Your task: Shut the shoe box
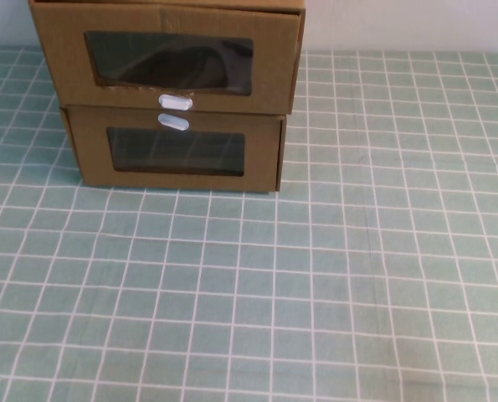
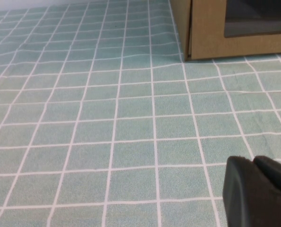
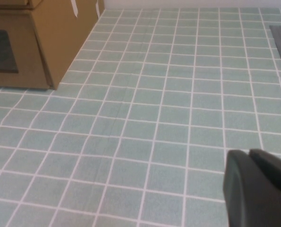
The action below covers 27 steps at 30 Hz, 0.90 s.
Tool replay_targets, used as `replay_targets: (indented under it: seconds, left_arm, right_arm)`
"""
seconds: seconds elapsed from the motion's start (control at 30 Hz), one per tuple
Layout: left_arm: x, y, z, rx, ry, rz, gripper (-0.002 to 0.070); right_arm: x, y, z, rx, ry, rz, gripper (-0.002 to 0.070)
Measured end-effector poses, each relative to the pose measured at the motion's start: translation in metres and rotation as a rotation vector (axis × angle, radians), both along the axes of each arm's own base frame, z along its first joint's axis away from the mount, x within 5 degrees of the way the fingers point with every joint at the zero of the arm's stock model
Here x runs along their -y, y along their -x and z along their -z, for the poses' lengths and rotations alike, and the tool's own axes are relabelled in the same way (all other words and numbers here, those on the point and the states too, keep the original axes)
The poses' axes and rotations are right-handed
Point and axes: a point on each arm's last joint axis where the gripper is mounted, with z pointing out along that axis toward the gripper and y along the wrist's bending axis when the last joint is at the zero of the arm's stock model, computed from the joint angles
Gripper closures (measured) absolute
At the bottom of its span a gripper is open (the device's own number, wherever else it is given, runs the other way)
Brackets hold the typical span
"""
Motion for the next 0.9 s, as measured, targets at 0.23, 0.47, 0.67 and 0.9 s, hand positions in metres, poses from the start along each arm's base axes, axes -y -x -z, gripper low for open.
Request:
replay_targets:
  seconds: [0.23, 0.47, 0.67, 0.9]
  left_arm:
    - [0.000, 0.000, 0.000, 0.000, 0.000, 0.000, 0.0680]
    - [0.000, 0.000, 0.000, 0.000, 0.000, 0.000, 0.0680]
    - [0.000, 0.000, 0.000, 0.000, 0.000, 0.000, 0.0680]
    - [-0.001, 0.000, 0.000, -0.001, -0.016, -0.001, 0.0680]
  right_arm:
    - [0.003, 0.007, -0.002, 0.045, -0.005, 0.039, 0.0690]
    - [0.008, 0.008, 0.034, 0.154, -0.008, 0.135, 0.0690]
    - [0.012, 0.007, 0.077, 0.021, 0.037, 0.183, 0.0690]
    - [0.013, 0.008, 0.080, -0.009, 0.071, 0.188, 0.0690]
